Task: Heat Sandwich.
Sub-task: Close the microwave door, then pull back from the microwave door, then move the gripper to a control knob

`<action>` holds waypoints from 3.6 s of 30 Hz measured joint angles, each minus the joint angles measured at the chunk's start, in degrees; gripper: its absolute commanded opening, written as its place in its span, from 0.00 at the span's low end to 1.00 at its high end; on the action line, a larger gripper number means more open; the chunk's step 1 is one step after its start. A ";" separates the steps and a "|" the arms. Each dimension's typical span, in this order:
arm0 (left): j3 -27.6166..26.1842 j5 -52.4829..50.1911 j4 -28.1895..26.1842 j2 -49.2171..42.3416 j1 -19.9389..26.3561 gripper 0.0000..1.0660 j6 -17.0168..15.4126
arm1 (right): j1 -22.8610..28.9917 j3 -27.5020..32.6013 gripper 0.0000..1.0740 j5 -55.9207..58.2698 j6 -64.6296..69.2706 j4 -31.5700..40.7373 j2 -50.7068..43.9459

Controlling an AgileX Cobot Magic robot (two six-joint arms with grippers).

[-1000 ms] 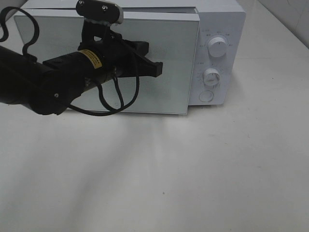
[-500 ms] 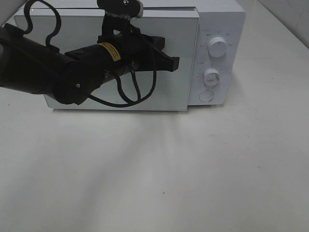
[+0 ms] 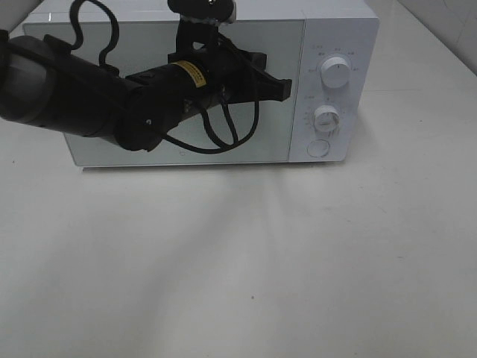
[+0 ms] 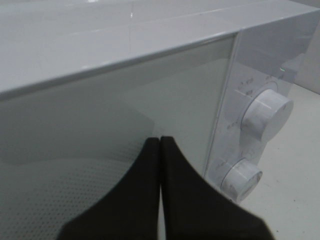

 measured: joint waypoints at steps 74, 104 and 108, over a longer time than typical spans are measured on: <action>20.97 44.35 -2.69 -32.66 -2.01 0.93 -3.44 | 0.00 0.00 0.70 0.00 0.00 0.00 0.00; 21.03 90.47 0.00 -58.79 31.17 0.93 -3.21 | 0.00 0.00 0.70 -0.06 0.00 0.00 0.00; 21.03 95.05 1.66 -62.11 35.75 0.93 -3.04 | 0.00 0.00 0.70 -0.06 0.00 0.00 0.00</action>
